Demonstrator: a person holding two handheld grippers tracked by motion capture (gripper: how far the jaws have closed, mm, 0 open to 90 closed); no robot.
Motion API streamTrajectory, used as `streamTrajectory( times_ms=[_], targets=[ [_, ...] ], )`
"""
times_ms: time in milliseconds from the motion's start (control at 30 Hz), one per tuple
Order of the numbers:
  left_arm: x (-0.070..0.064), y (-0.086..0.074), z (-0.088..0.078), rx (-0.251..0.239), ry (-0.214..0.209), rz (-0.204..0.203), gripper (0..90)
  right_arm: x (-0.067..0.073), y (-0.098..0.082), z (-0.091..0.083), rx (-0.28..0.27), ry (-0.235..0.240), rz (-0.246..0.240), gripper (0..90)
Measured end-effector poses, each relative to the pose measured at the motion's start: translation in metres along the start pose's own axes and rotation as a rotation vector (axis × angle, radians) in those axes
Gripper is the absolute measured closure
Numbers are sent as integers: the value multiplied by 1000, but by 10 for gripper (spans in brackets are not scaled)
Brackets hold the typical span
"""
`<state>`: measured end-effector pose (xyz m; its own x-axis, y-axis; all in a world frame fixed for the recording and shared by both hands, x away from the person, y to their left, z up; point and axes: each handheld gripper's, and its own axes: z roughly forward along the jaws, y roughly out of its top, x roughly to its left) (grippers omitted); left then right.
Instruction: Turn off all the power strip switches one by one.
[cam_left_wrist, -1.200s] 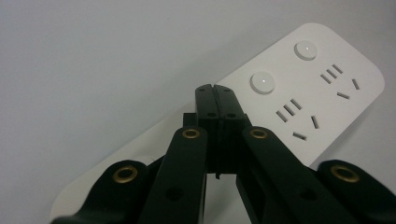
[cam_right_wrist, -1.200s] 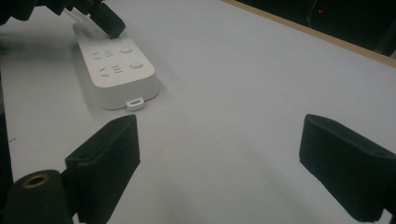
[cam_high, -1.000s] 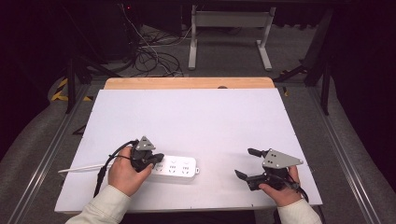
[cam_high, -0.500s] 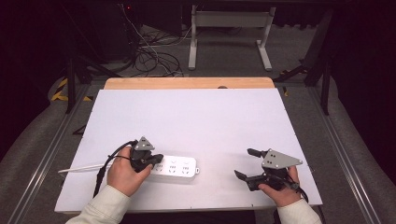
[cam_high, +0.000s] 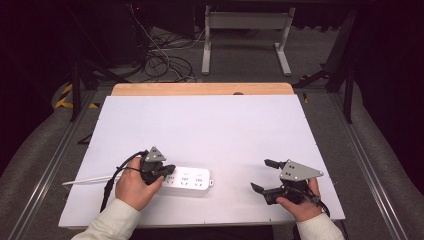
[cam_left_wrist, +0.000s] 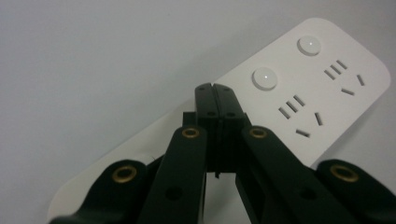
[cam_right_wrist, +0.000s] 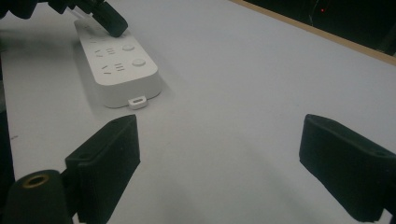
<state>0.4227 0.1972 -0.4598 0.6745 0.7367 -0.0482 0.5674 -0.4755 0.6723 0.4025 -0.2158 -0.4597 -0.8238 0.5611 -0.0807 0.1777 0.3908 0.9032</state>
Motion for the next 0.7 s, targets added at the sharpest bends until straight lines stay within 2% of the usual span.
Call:
streamTrajectory(
  times_ms=[100,200,233,267,300,433,533,667,700],
  targets=[
    [-2,0,0,1,8,4,900,0,0,0,-1,1,-2,129],
    [-2,-2,2,-37,39,11,900,0,0,0,0,-1,-4,129],
    [-1,-1,0,-56,35,10,900,0,0,-1,-4,1,-2,129],
    [-1,1,-1,-39,28,2,900,0,0,-1,-4,1,-2,129],
    [-1,3,-5,-92,2,-14,900,-1,0,-2,-6,1,-1,129],
    [-1,8,-13,-129,-26,-14,900,-2,-1,-1,-3,0,3,129],
    [-3,11,-18,-143,-36,-11,900,-2,-1,0,0,2,3,129],
    [-10,14,-14,-142,-71,1,900,-1,-1,-1,-3,1,2,129],
    [-13,15,-12,-137,-75,17,900,-1,0,-1,-3,1,2,129]
  ],
)
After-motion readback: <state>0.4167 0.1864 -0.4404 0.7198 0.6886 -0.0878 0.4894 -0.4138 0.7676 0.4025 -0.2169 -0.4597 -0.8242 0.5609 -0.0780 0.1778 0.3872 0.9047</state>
